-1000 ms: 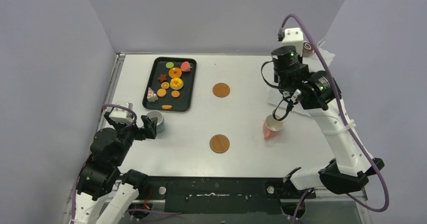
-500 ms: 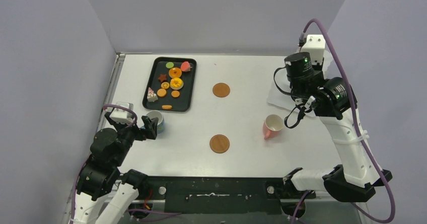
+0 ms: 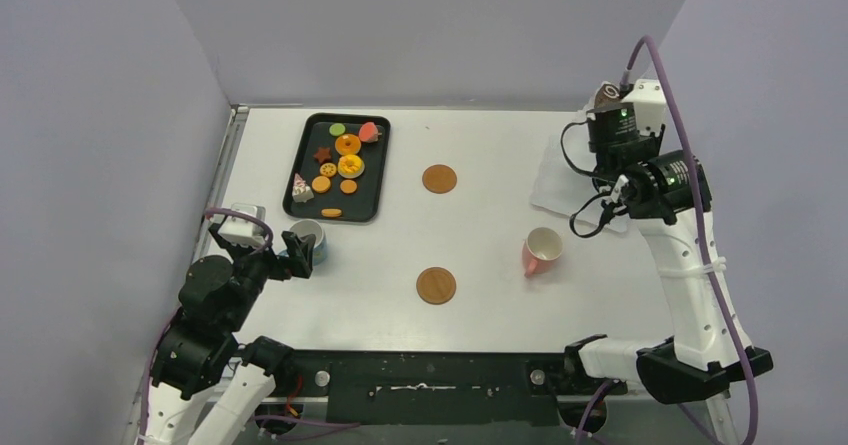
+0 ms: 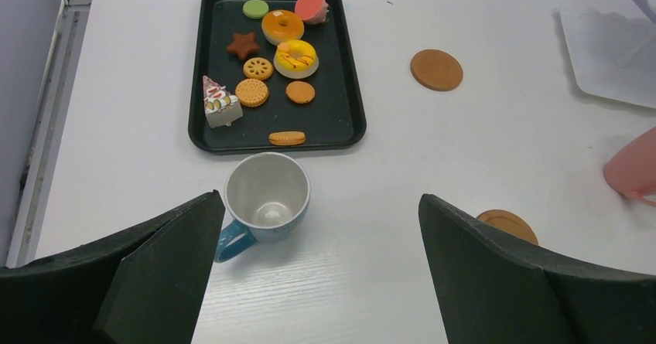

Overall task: Serve the afternoon tea
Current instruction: Place the desert on the desert table.

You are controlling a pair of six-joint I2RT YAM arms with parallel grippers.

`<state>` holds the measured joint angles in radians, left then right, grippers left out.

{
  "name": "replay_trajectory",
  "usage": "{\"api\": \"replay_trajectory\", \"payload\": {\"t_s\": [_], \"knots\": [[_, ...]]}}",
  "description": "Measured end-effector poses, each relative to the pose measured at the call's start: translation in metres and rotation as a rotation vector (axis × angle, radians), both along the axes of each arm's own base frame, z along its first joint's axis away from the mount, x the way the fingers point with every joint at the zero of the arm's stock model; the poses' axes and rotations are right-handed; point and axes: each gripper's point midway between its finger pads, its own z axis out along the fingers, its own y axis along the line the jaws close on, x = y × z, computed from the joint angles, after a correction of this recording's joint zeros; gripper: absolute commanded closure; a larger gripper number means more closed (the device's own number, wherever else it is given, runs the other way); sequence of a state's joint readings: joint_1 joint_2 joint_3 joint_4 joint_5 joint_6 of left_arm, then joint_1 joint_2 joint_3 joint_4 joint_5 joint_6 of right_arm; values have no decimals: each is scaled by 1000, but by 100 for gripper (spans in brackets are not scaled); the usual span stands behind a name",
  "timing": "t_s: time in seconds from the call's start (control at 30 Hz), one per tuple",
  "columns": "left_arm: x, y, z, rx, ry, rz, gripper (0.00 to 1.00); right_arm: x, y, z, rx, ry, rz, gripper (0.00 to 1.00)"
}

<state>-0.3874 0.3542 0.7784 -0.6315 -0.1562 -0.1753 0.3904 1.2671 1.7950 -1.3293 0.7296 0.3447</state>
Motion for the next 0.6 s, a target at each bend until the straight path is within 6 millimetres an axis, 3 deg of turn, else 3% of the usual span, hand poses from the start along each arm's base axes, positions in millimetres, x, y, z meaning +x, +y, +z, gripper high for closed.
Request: {"api": "replay_trajectory", "payload": {"t_s": [0.6], "knots": [[-1,0,1,-2,-6,-3,3,34,-44,-16,142,-12,-97,90]]}}
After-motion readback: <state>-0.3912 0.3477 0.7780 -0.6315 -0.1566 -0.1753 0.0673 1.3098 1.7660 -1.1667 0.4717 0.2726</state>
